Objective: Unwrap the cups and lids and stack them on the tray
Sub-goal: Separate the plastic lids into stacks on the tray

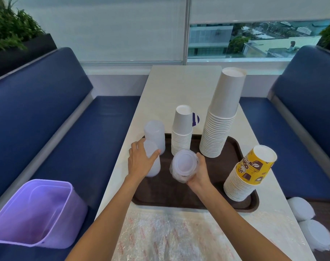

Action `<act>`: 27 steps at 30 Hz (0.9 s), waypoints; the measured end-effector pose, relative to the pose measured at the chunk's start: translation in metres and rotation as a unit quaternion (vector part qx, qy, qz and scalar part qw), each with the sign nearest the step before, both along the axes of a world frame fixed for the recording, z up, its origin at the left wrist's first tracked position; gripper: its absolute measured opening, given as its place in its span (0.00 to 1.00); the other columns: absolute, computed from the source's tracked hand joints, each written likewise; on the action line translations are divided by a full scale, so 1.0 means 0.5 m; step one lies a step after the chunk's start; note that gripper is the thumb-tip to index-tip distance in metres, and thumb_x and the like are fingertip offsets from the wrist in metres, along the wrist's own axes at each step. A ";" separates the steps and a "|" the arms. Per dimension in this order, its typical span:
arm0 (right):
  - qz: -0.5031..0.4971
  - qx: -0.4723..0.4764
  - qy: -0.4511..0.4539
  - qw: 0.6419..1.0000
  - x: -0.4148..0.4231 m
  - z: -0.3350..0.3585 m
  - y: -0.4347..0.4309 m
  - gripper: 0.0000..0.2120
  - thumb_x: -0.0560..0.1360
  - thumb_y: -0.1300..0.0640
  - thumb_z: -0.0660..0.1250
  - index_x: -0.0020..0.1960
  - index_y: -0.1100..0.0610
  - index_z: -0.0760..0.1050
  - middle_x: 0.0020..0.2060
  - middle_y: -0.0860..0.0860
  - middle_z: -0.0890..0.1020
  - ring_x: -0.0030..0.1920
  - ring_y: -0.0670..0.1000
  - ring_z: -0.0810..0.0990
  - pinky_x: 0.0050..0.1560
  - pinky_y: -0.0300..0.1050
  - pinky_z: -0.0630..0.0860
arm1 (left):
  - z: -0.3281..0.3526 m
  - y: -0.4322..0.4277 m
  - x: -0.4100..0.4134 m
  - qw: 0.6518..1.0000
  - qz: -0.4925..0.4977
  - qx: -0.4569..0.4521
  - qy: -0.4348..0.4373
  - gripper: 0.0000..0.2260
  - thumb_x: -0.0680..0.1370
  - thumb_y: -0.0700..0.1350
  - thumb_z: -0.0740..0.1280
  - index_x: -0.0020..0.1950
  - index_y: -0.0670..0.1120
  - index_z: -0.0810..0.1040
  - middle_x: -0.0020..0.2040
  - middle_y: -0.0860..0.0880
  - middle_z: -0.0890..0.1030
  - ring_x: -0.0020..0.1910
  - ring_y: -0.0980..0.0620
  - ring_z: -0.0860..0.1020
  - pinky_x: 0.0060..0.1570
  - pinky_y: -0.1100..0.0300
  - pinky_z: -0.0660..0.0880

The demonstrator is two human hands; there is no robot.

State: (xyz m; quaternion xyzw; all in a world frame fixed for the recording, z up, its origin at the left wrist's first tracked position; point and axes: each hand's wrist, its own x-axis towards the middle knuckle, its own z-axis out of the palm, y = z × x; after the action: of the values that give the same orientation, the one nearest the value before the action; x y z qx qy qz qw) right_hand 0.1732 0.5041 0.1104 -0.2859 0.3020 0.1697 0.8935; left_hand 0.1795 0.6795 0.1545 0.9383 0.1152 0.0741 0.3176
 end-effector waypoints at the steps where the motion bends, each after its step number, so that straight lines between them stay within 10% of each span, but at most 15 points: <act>1: 0.001 -0.001 0.000 1.000 -0.001 0.000 0.000 0.23 0.75 0.43 0.65 0.64 0.55 0.72 0.60 0.56 0.79 0.58 0.56 0.78 0.61 0.56 0.74 | 0.000 0.001 0.001 1.000 -0.004 0.011 0.006 0.32 0.75 0.59 0.66 0.74 0.48 0.61 0.71 0.45 0.65 0.68 0.45 0.66 0.63 0.49 0.69; 9: 0.001 -0.032 -0.020 0.999 -0.009 0.014 0.004 0.25 0.73 0.45 0.66 0.65 0.56 0.72 0.60 0.57 0.79 0.59 0.57 0.78 0.61 0.56 0.74 | -0.003 0.006 -0.004 0.991 -0.032 0.125 0.036 0.34 0.76 0.67 0.54 0.77 0.49 0.54 0.75 0.45 0.60 0.72 0.44 0.60 0.70 0.45 0.57; 14: 0.008 -0.032 -0.003 0.999 -0.014 0.026 0.012 0.38 0.58 0.44 0.74 0.65 0.57 0.72 0.59 0.56 0.80 0.57 0.57 0.79 0.59 0.56 0.75 | 0.031 -0.030 -0.041 0.986 -0.042 -0.005 -0.159 0.28 0.78 0.61 0.57 0.70 0.44 0.68 0.70 0.43 0.69 0.67 0.45 0.68 0.68 0.51 0.63; 27: 0.038 -0.044 -0.032 0.998 -0.035 0.058 -0.002 0.14 0.77 0.48 0.60 0.50 0.59 0.75 0.46 0.59 0.79 0.47 0.58 0.78 0.58 0.58 0.73 | -0.005 -0.119 -0.111 0.978 -0.111 -0.112 -0.137 0.14 0.76 0.45 0.69 0.61 0.44 0.75 0.54 0.51 0.74 0.49 0.56 0.75 0.55 0.61 0.76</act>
State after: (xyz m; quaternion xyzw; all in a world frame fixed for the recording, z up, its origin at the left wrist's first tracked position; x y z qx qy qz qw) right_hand 0.1555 0.5029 0.1395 -0.3413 0.2693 0.1805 0.8823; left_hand 0.1240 0.6202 0.1521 0.8846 -0.0263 0.1527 0.4398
